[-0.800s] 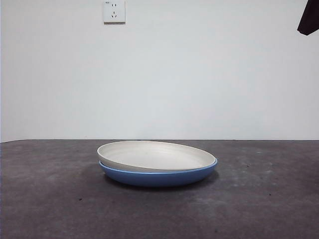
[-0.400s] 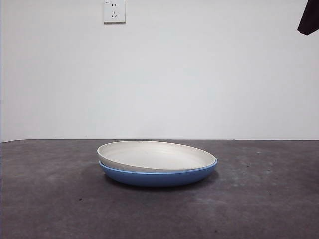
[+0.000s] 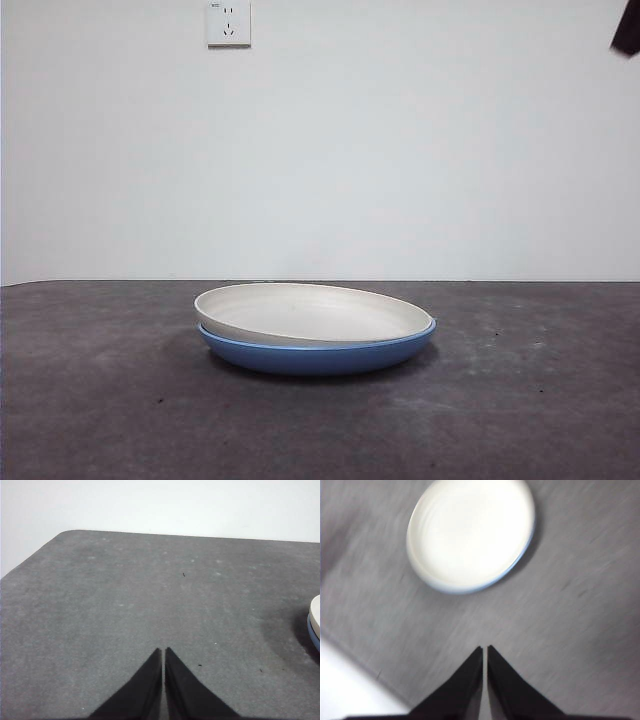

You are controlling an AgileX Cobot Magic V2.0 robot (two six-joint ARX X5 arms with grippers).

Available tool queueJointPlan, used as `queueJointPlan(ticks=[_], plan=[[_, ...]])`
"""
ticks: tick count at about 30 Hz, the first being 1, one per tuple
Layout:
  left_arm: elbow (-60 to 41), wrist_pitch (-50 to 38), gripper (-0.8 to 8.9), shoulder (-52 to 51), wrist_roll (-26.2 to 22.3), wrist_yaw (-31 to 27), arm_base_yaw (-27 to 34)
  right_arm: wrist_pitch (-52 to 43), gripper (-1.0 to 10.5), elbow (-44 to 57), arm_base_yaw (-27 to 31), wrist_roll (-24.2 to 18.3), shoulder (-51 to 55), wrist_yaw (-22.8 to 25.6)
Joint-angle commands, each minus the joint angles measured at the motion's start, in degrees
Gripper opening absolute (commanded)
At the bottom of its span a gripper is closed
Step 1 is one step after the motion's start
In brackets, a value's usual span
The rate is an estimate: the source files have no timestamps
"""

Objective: Pick up the white plate, put it on the blue plate, put it on desk

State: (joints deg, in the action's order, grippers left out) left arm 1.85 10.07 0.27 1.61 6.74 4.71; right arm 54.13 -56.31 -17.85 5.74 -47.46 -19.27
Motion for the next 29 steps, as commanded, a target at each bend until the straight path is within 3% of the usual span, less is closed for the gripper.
queueJointPlan(ticks=[1,6,12,21,29], plan=[[-1.2,0.4,0.1,-0.1,0.4,0.0,0.1,-4.4,0.1,-0.5,4.2,-1.6,3.7,0.2],[-1.2,0.4,0.1,-0.1,0.4,0.0,0.1,-14.3,0.1,2.6,13.5,-2.2,12.3,4.1],[-1.2,0.4,0.1,-0.1,0.4,0.0,0.1,-30.2,0.1,13.7,19.5,-2.3,22.4,10.3],[-1.2,0.4,0.1,-0.1,0.4,0.0,0.1,-51.7,0.1,38.2,22.0,-2.0,35.3,13.8],[-1.2,0.4,0.1,-0.1,0.4,0.0,0.1,-55.8,0.1,51.1,22.3,-1.4,43.0,16.8]])
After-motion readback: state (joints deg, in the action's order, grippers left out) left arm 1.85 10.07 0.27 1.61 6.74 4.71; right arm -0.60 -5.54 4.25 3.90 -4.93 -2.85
